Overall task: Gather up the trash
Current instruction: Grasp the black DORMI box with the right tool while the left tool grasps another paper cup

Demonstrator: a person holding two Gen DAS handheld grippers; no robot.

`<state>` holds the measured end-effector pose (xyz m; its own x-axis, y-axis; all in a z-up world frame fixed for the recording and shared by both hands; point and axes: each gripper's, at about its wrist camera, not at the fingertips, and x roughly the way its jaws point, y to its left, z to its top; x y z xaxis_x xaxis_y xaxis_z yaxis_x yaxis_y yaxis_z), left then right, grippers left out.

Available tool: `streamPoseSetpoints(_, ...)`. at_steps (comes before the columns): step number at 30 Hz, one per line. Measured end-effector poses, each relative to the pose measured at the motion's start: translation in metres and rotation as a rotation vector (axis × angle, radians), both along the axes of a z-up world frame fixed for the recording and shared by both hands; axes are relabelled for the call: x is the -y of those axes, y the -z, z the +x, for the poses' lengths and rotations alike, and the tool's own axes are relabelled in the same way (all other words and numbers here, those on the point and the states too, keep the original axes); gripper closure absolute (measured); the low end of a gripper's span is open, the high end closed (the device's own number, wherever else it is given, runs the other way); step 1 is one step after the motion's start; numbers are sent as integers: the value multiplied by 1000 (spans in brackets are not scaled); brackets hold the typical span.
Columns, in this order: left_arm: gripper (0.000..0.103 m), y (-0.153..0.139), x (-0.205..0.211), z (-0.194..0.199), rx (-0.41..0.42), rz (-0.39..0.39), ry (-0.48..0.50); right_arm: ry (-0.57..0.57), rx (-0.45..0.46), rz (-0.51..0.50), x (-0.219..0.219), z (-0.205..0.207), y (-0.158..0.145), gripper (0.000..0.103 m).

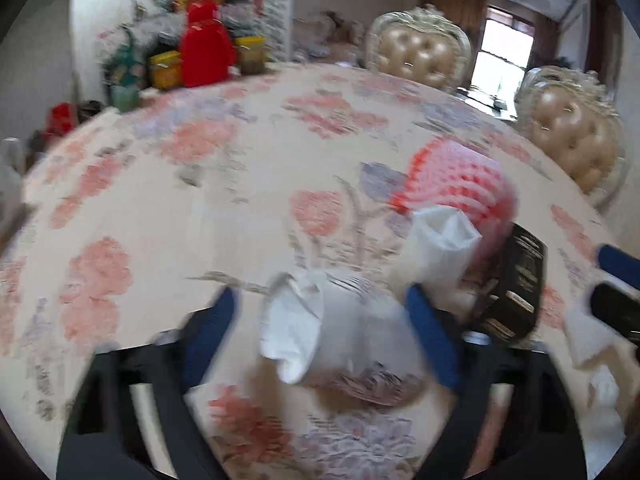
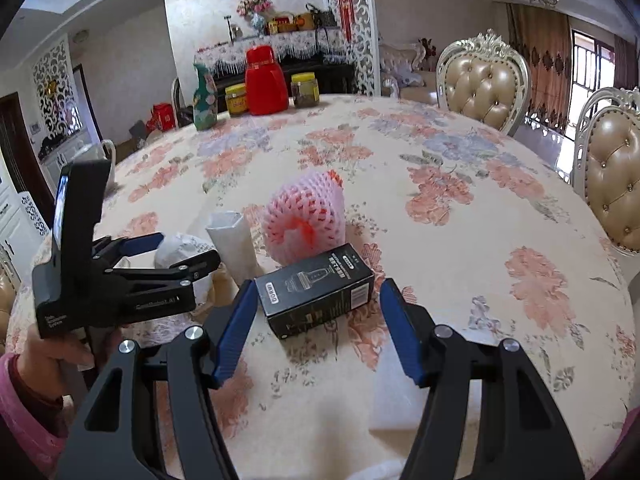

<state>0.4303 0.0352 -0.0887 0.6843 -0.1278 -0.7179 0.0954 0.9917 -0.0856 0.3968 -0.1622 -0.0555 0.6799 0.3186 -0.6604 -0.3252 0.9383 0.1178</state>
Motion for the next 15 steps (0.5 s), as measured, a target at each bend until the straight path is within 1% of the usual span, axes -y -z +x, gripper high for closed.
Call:
streamPoseSetpoints(2, 43, -3, 1, -7, 27, 9, 25, -2, -27, -2, -5, 6, 6, 41)
streamPoseSetpoints(3, 44, -7, 1, -13, 55, 22, 43, -3, -34, -3, -7, 7, 9, 41)
streamPoseSetpoints(5, 51, -13, -1, -24, 85, 43, 45, -4, -40, -6, -12, 8, 12, 41)
streamPoseSetpoints(8, 52, -23, -11, -41, 111, 50, 26, 1, -52, -17, -21, 12, 12, 36)
streamPoseSetpoints(13, 52, -37, -28, -78, 185, 63, -47, 31, -61, -41, -42, 16, 13, 35)
streamPoseSetpoints(15, 52, -40, -34, -97, 228, 76, -89, 53, -64, -51, -51, 16, 13, 36)
